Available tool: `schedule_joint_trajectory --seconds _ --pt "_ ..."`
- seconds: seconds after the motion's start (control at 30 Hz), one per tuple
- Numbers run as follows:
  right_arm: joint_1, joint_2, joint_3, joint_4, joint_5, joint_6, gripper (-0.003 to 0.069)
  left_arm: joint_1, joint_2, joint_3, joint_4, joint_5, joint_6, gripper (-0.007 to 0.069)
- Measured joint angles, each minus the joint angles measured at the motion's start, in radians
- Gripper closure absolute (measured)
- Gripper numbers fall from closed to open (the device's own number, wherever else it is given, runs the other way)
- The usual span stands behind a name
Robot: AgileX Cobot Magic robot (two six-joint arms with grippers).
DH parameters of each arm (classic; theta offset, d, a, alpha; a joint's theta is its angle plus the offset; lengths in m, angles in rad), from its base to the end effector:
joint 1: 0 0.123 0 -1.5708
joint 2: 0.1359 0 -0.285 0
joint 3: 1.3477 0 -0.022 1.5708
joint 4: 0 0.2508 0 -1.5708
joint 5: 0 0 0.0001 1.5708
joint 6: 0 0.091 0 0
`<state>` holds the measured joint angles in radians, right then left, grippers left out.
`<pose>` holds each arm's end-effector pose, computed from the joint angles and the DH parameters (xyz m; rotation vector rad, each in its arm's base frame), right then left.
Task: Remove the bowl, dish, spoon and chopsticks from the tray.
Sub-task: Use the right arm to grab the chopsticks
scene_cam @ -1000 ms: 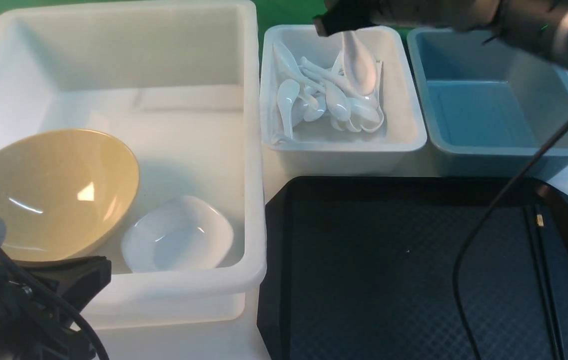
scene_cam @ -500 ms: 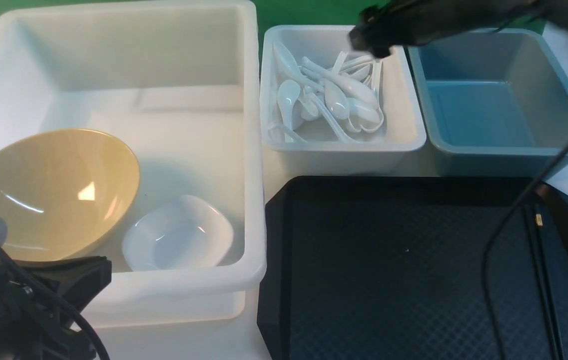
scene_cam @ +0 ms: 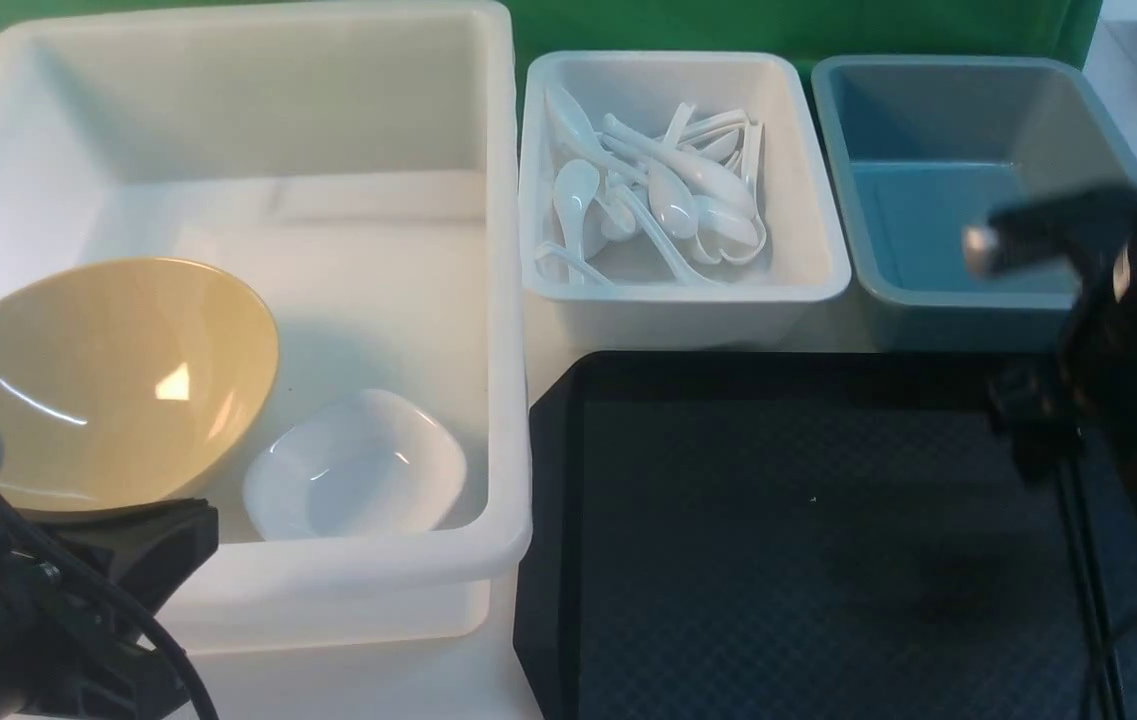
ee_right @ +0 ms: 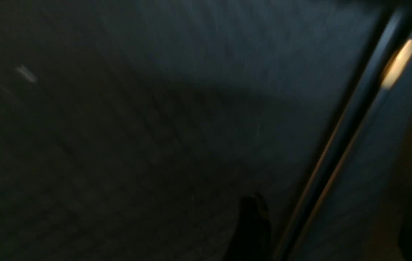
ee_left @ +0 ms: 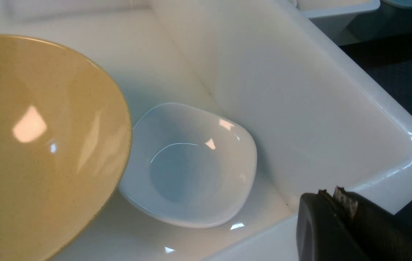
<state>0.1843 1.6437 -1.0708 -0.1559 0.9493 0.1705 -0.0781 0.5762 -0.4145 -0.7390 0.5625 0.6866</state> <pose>0.3007 0.0444 0.2148 -0.1431 2.9772 -0.1595 0.1071 -0.0412 0.2709 0.3348 2.0424 -0.4113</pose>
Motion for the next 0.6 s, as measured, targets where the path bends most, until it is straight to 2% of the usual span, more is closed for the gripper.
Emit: schedule_joint_trajectory --seconds 0.13,0.47,0.57,0.6 --pt "-0.042 0.010 0.115 0.004 -0.100 0.026 0.0127 0.000 0.000 0.000 0.000 0.004 0.002 0.0613" --pt "-0.126 0.059 0.127 0.046 -0.275 0.053 0.0135 0.000 0.000 0.000 0.000 0.004 0.004 0.0613" --pt "-0.127 0.099 0.126 0.074 -0.305 0.049 0.0170 0.000 0.000 0.000 0.000 0.006 0.004 0.0613" --pt "-0.127 0.110 0.119 0.077 -0.317 0.049 0.0202 0.000 0.000 0.000 0.000 0.009 0.004 0.0613"
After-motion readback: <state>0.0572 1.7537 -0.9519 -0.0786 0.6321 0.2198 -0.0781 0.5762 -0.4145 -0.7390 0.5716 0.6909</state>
